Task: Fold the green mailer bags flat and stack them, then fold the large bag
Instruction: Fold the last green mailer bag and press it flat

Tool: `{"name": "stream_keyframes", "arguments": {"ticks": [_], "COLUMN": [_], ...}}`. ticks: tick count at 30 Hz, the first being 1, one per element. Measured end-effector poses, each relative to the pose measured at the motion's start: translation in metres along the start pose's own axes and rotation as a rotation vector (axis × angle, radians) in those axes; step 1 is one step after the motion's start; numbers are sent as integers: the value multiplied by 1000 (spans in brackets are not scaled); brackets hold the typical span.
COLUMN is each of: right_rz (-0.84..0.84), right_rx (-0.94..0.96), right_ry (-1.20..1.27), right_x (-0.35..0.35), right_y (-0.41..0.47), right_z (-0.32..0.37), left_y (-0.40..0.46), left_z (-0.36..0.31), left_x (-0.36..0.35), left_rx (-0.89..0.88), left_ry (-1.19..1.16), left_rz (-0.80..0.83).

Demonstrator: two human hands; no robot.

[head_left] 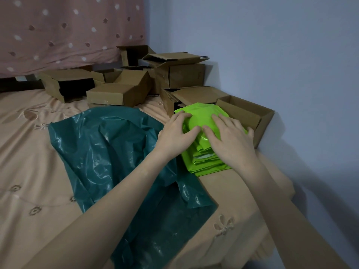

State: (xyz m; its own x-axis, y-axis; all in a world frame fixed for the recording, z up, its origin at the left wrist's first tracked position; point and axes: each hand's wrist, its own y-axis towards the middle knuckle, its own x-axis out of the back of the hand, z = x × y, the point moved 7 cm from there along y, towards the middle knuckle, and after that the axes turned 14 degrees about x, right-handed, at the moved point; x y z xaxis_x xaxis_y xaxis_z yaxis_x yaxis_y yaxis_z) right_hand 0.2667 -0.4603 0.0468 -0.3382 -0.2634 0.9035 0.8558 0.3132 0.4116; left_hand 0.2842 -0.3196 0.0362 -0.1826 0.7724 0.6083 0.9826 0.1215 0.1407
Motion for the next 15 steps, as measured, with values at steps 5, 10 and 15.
{"name": "stream_keyframes", "arguments": {"ticks": [5, 10, 15], "right_rz": [-7, -29, -69], "right_rx": [-3, 7, 30], "right_ry": [72, 77, 86], "right_x": [10, 21, 37], "right_y": [1, 1, -1], "right_z": [1, 8, 19], "left_y": [0, -2, -11], "left_z": [-3, -6, -10], "left_x": [8, 16, 32], "left_rx": [5, 0, -21], "left_ry": [-11, -10, -15], "left_rz": [0, -14, -40]}}
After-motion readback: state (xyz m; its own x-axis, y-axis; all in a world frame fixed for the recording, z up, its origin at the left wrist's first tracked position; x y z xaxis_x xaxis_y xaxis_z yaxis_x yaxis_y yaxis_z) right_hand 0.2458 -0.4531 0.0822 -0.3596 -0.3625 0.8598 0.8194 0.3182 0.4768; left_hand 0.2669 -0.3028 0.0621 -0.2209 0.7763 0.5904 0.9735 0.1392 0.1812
